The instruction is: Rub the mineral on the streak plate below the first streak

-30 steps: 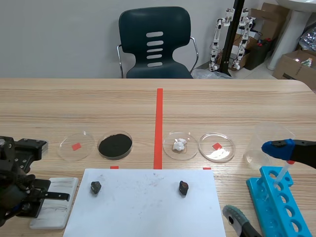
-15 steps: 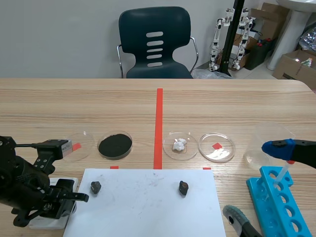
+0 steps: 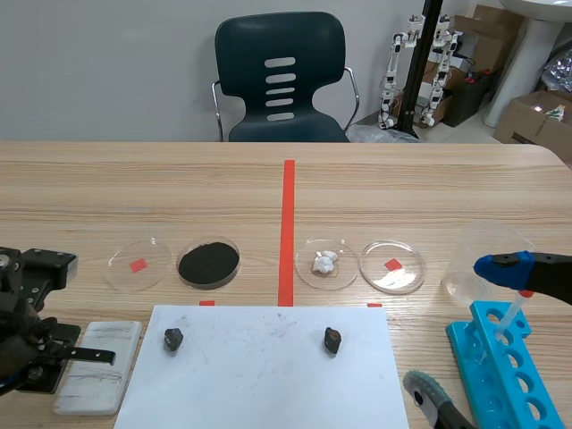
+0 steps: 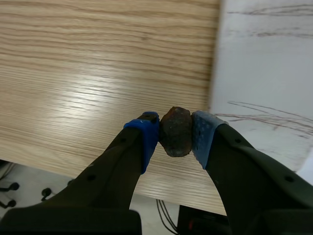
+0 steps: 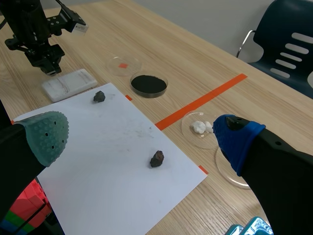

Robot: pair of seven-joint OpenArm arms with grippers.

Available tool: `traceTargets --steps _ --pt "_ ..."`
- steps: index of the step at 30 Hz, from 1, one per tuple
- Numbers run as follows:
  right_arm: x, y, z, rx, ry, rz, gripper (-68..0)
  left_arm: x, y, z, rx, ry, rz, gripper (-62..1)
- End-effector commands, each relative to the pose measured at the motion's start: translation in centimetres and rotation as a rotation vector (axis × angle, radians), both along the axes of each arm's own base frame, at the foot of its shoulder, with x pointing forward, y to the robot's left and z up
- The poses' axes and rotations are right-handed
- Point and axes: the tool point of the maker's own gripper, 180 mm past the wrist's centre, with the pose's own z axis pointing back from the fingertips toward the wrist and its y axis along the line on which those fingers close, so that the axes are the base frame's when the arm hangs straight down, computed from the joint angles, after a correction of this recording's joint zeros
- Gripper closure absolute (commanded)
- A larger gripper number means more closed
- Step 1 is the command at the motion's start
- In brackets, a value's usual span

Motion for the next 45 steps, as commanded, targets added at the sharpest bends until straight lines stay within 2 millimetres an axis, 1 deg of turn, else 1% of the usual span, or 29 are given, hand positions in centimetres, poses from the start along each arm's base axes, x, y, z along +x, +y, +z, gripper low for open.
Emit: traceTargets --steps 1,3,11,20,26,30,32,34,36,39,43,45 --pt "0.3 0.0 0.7 0.019 -0.020 -0.001 -62.1 0.1 0.7 0.3 0.028 -0.006 0.013 -12.6" --pt "0.3 0.0 0.7 0.019 -0.020 -0.001 -62.1 0.2 1.1 0.5 0.049 -0.015 0.022 -12.6" --pt "0.3 0.0 0.7 0.019 -0.020 -0.001 -62.1 0.7 1.4 0.6 0.063 -0.067 0.037 -12.6" --pt "0.3 0.0 0.7 0.019 -0.020 -0.001 -62.1 1.7 3.3 1.5 0.116 -0.224 0.027 -12.6" --pt "0.3 0.0 0.7 0.019 -0.020 -0.001 -62.1 2.5 3.6 3.5 0.133 -0.402 -0.021 -12.6" --pt "0.3 0.0 0.7 0.019 -0.020 -0.001 -62.1 2.9 2.8 5.7 0.131 -0.541 -0.080 -12.6" --pt "0.3 0.0 0.7 0.019 -0.020 -0.001 -62.1 3.1 1.7 7.0 0.119 -0.623 -0.127 -12.6" --pt "0.3 0.0 0.7 0.019 -0.020 -0.001 -62.1 3.3 -0.2 8.3 0.071 -0.695 -0.202 -12.6" --pt "0.3 0.0 0.7 0.019 -0.020 -0.001 -62.1 3.2 -3.0 9.2 -0.018 -0.744 -0.297 -12.6" --pt "0.3 0.0 0.7 0.019 -0.020 -0.001 -62.1 2.4 -7.5 10.7 -0.173 -0.794 -0.441 -12.6" --pt "0.3 0.0 0.7 0.019 -0.020 -0.001 -62.1 0.5 -13.6 13.4 -0.381 -0.872 -0.639 -12.6" --pt "0.3 0.0 0.7 0.019 -0.020 -0.001 -62.1 -0.6 -16.1 15.0 -0.480 -0.918 -0.716 -12.6"
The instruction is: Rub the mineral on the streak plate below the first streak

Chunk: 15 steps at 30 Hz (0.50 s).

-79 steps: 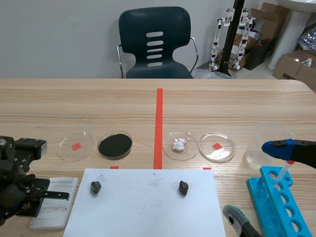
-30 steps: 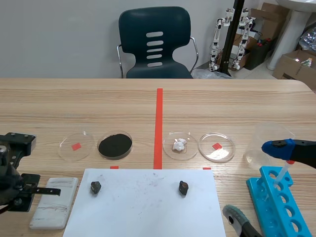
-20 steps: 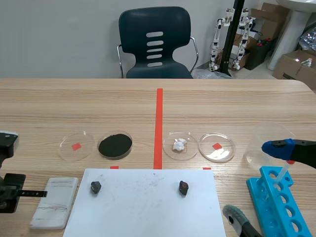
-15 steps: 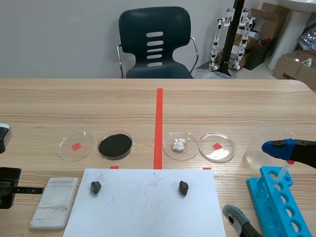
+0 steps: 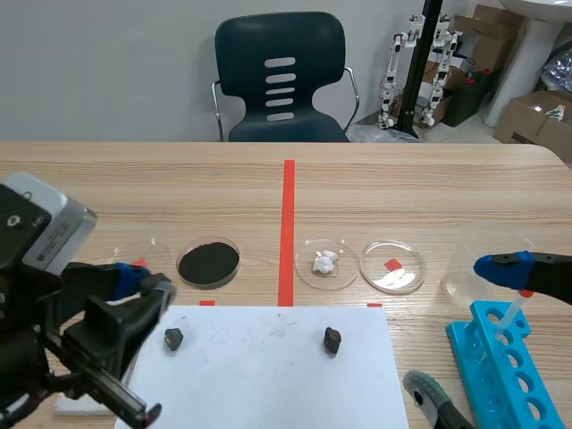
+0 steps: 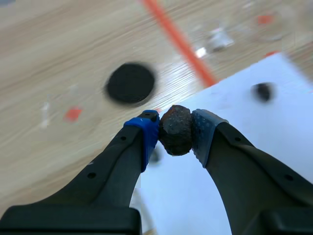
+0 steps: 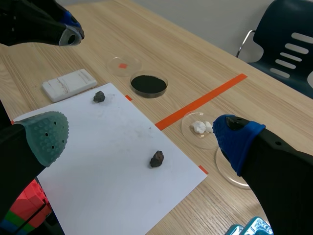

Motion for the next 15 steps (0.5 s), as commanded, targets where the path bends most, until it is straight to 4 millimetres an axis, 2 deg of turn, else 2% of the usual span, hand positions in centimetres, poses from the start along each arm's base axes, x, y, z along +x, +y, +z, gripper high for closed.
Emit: traceTargets --steps 1,6,15 --pt "0.3 0.0 0.7 0.019 -0.020 -0.001 -62.1 -0.4 -1.2 1.5 -0.044 -0.040 -0.048 -12.6" --pt "0.3 0.0 0.7 0.019 -0.020 -0.001 -62.1 -1.9 -3.6 3.5 -0.117 -0.065 -0.150 -12.6" --pt "0.3 0.0 0.7 0.019 -0.020 -0.001 -62.1 -2.4 -4.1 4.2 -0.131 -0.069 -0.169 -12.6"
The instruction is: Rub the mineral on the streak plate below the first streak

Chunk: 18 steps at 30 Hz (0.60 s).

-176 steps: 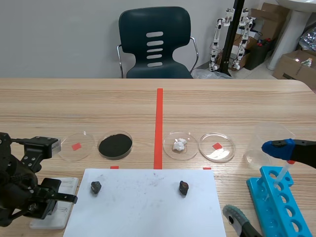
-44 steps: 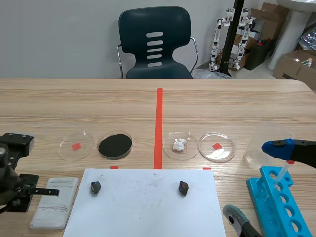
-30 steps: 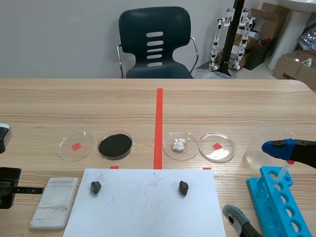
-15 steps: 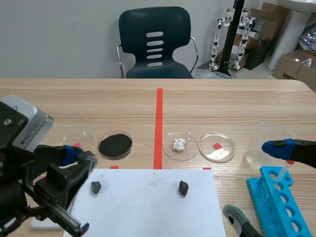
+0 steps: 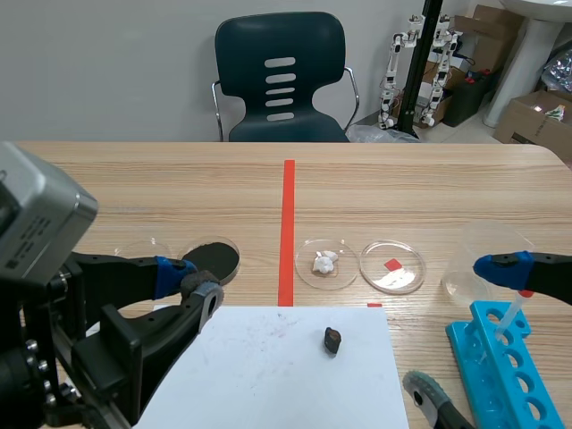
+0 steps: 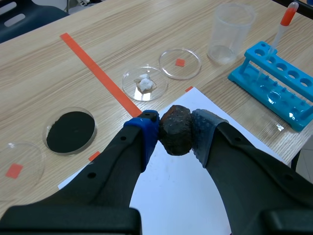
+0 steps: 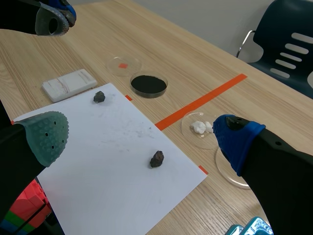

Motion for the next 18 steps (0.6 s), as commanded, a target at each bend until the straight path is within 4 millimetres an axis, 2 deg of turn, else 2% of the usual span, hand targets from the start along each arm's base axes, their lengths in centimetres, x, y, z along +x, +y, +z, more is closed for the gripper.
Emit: traceTargets --steps 1,18 --pt "0.29 -0.03 0.70 0.019 -0.020 -0.001 -62.1 0.10 -0.18 0.86 -0.018 -0.023 0.002 -12.6" --pt "0.29 -0.03 0.70 0.019 -0.020 -0.001 -62.1 0.10 -0.09 0.68 0.012 -0.035 -0.004 -12.6"
